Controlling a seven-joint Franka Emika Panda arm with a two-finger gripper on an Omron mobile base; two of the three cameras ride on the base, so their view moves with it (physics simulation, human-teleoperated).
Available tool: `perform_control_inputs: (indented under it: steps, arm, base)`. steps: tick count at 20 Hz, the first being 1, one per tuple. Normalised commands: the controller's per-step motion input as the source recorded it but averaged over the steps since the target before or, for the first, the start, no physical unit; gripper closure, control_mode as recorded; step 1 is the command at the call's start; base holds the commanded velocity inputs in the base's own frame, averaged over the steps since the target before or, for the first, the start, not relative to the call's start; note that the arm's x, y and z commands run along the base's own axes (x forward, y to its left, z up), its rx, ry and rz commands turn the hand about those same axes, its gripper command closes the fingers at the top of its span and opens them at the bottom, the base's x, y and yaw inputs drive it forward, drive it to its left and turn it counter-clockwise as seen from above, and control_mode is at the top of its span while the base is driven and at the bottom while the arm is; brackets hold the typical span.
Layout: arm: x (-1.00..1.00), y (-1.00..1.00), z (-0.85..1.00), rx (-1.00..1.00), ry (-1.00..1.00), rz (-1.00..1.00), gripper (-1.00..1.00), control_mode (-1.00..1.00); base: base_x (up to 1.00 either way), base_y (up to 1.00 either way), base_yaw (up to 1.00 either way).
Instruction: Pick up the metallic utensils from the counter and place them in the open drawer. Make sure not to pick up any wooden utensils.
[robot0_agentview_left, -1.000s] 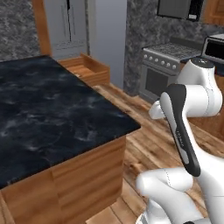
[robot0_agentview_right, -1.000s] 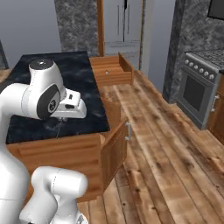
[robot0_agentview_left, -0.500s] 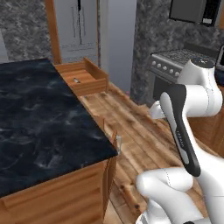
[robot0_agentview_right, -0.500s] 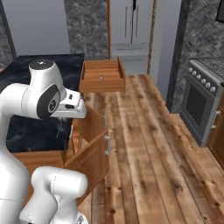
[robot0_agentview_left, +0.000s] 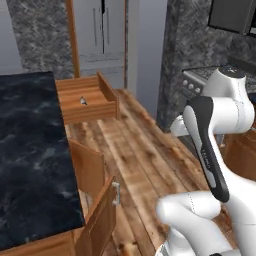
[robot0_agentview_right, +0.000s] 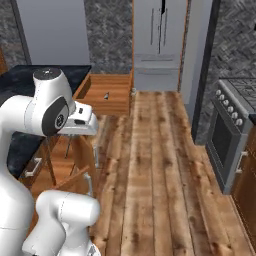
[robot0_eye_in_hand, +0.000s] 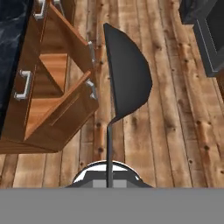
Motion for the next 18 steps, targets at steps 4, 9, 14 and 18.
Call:
perform_control_inputs:
  steps: [4,9,14,18]
  arm:
    - [0.00,0.00,0.00,0.00,0.00,0.00,1.00,1.00]
    - [0.00,0.00,0.00,0.00,0.00,0.00,1.00,1.00]
    - [0.00,0.00,0.00,0.00,0.00,0.00,1.00,1.00]
    - [0.00,0.00,0.00,0.00,0.00,0.00,1.00,1.00]
  base:
    - [0.97,-1.00,0.39]
    - [0.97,-1.00,0.41]
    - [0.95,-1.00,0.43]
    - [0.92,-0.96,0.42]
